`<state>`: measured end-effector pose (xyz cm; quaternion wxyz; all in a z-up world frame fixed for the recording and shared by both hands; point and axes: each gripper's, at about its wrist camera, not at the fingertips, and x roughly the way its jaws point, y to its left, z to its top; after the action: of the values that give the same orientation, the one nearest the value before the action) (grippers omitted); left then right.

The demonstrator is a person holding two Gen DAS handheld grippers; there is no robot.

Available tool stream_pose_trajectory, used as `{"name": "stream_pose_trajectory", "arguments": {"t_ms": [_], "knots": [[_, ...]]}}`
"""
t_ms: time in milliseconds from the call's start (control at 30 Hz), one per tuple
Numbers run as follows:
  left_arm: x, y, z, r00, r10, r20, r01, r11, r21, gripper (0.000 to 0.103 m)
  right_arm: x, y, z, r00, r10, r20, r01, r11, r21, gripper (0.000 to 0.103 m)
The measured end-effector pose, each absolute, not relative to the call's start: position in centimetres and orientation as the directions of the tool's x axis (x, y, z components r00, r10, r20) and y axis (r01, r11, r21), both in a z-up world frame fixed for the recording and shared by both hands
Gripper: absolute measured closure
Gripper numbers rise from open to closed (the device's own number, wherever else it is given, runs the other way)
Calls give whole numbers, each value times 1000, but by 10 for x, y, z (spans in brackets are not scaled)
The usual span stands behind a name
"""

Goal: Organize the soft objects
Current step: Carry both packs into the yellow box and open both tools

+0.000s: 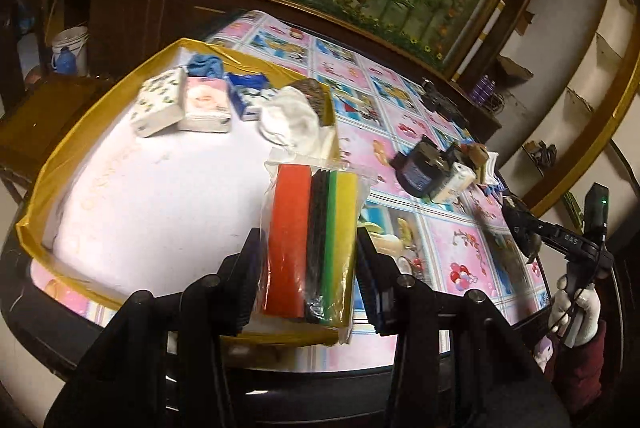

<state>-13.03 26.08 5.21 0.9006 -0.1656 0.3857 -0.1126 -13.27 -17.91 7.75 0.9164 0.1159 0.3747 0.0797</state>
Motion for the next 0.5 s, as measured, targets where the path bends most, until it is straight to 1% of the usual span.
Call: {"name": "stream_pose_trajectory", "arguments": {"t_ms": [133, 267, 400, 500], "knots": [[-127, 289, 49, 687, -286, -668, 10, 923, -385, 61, -132, -139, 99, 706, 332, -626, -179, 938, 296, 58], [-114, 302, 47, 674, -250, -696, -29, 931, -363, 61, -116, -91, 111, 641, 481, -598, -300, 874, 382, 57], [-95, 310, 44, 661, -208, -721, -61, 943, -328, 61, -88, -42, 110, 535, 589, -605, -360, 808, 467, 57], [-71, 318, 35, 619, -204, -758, -87, 942, -325, 61, -70, -4, 108, 502, 594, -628, -371, 804, 464, 57]]}}
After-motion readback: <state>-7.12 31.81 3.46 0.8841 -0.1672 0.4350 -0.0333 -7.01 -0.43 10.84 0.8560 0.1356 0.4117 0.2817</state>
